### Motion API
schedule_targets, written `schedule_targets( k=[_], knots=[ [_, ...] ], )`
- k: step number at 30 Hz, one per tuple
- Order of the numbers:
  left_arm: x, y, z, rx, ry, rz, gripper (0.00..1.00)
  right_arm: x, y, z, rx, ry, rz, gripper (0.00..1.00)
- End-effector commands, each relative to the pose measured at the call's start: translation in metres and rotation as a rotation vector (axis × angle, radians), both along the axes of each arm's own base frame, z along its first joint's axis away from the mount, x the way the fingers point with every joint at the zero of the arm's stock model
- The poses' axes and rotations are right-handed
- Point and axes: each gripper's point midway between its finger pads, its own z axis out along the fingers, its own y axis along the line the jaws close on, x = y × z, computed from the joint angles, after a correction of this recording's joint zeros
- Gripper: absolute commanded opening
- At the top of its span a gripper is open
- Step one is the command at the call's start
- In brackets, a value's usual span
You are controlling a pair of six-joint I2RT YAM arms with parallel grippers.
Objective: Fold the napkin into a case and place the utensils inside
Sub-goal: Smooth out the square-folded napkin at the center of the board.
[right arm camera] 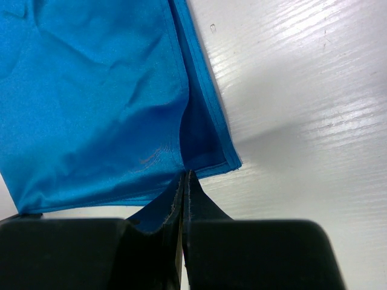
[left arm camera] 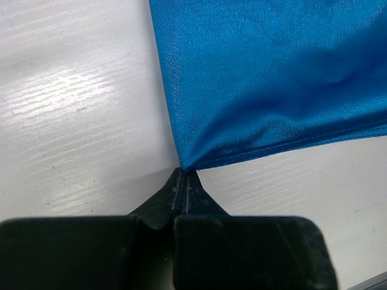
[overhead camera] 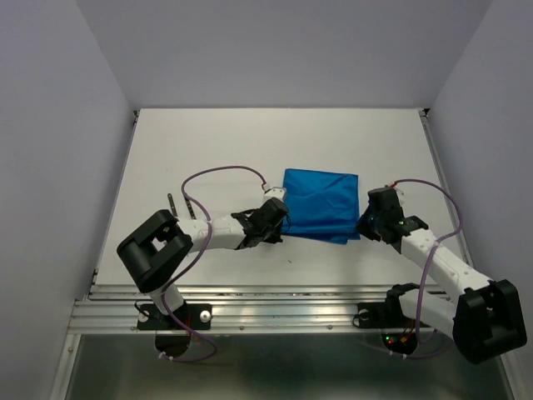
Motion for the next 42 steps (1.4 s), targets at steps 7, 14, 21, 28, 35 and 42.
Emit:
schedule_targets(
  k=[7, 14, 21, 28, 35, 42],
  knots=[
    [0.01, -0.003, 0.028, -0.007, -0.066, -0.017, 0.0, 0.013, -0.006, 0.025, -0.029, -0.078, -0.031, 0.01],
    [0.004, -0.004, 0.025, -0.025, -0.055, -0.041, 0.28, 0.017, 0.0, 0.024, -0.007, -0.078, -0.022, 0.01],
    [0.0, -0.005, 0.022, -0.049, -0.055, -0.054, 0.41, 0.022, 0.001, 0.028, -0.003, -0.088, -0.022, 0.01],
    [-0.002, -0.008, 0.014, -0.102, -0.044, -0.022, 0.4, 0.025, 0.002, 0.03, 0.009, -0.096, -0.04, 0.01],
    [0.001, -0.012, 0.009, -0.144, -0.044, 0.019, 0.34, 0.025, 0.005, 0.027, 0.025, -0.093, -0.038, 0.01],
    [0.008, -0.012, 0.008, -0.151, -0.056, 0.071, 0.2, 0.022, 0.004, 0.026, 0.022, -0.089, -0.031, 0.01]
  ],
)
